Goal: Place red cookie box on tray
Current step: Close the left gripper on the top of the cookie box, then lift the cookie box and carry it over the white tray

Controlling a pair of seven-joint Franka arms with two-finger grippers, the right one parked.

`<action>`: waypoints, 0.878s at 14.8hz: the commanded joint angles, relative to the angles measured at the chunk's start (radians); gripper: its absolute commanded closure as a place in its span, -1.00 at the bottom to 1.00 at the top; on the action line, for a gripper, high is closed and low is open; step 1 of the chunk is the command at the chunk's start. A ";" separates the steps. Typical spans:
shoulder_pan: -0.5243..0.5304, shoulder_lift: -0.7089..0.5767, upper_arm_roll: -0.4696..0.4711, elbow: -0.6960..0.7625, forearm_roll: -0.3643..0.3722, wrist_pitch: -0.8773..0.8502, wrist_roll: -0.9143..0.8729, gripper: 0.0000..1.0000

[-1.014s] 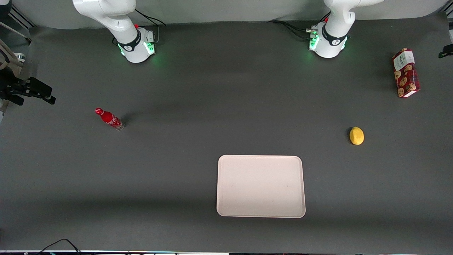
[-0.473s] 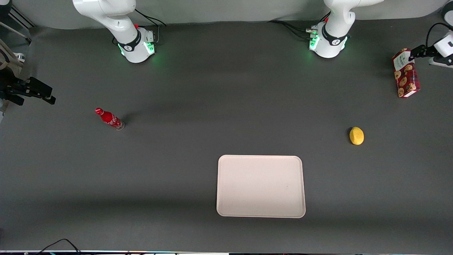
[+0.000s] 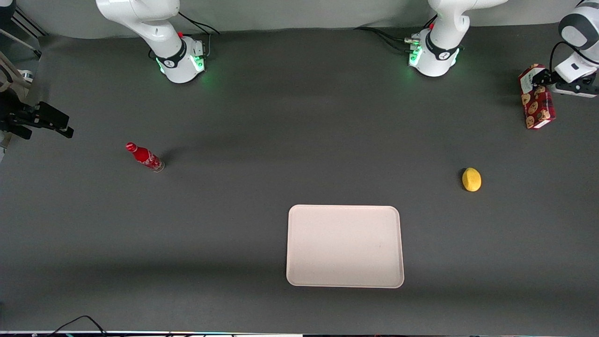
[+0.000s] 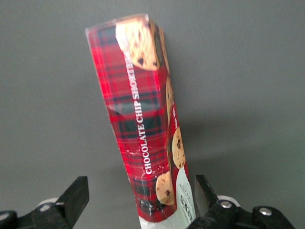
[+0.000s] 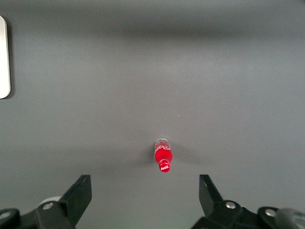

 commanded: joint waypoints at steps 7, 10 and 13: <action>0.018 0.098 -0.003 0.005 -0.112 -0.001 0.013 1.00; 0.017 0.074 -0.019 0.044 -0.128 -0.079 0.013 1.00; 0.018 0.008 -0.117 0.220 -0.223 -0.368 0.018 1.00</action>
